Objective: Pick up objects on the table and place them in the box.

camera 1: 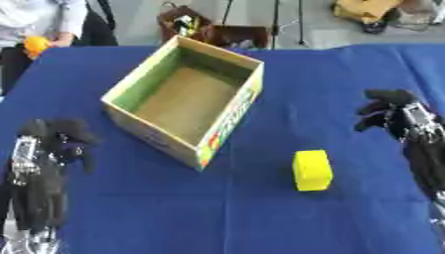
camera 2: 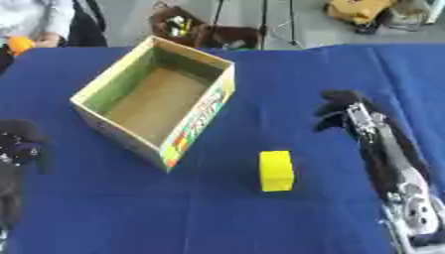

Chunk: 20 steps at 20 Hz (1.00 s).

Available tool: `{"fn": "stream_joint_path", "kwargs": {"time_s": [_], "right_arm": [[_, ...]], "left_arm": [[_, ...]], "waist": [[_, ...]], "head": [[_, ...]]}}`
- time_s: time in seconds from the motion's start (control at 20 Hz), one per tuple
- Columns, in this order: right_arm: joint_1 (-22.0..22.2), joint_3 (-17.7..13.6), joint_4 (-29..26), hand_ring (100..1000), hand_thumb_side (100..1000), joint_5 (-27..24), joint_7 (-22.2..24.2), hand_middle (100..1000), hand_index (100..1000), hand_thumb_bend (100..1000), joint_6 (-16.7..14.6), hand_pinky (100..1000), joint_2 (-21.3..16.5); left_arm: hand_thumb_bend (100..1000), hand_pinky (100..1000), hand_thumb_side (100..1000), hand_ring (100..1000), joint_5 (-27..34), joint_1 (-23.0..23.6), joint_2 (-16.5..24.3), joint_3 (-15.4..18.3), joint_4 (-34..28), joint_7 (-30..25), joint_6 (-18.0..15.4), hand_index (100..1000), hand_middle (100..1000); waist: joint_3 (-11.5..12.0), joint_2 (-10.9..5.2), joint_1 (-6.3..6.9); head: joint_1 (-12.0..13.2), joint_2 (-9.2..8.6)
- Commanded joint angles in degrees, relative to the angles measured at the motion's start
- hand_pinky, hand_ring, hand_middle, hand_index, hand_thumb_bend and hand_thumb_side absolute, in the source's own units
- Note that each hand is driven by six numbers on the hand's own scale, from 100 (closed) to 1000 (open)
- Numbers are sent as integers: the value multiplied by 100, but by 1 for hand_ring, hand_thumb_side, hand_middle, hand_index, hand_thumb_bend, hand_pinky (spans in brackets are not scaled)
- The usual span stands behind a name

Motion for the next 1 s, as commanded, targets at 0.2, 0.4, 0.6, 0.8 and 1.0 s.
{"fn": "stream_joint_path", "kwargs": {"time_s": [0.2, 0.4, 0.6, 0.8, 1.0], "right_arm": [[-105, -49, -118, 604, 972, 183, -31, 634, 840, 100, -63, 800, -201], [-310, -11, -118, 636, 746, 849, 79, 676, 854, 100, -250, 799, -791], [-568, 94, -118, 672, 576, 1474, 446, 720, 871, 100, -375, 797, -1432], [-824, 256, -118, 699, 522, 1864, 949, 745, 885, 100, -439, 799, -2056], [-1058, 462, -118, 730, 504, 2025, 1450, 769, 898, 100, -564, 802, -2584]], "left_arm": [[100, 225, 963, 491, -23, -24, 40, 25, -110, 7, -9, 599, 444], [100, 226, 964, 491, -19, -24, 59, 16, -110, 2, 5, 599, 444], [100, 225, 962, 491, -14, -22, 77, 4, -110, -8, 21, 599, 444], [100, 224, 963, 491, -16, -10, 94, -7, -110, -16, 27, 599, 443], [100, 224, 964, 492, -19, -1, 107, -27, -110, -38, 41, 599, 444]], "waist": [[-22, -95, -11], [-28, -118, -40], [-8, -139, -68], [9, -147, -81], [18, -150, -99]], "head": [[-41, -39], [-60, -24], [-76, -26], [-94, -6], [-99, 20]]}}
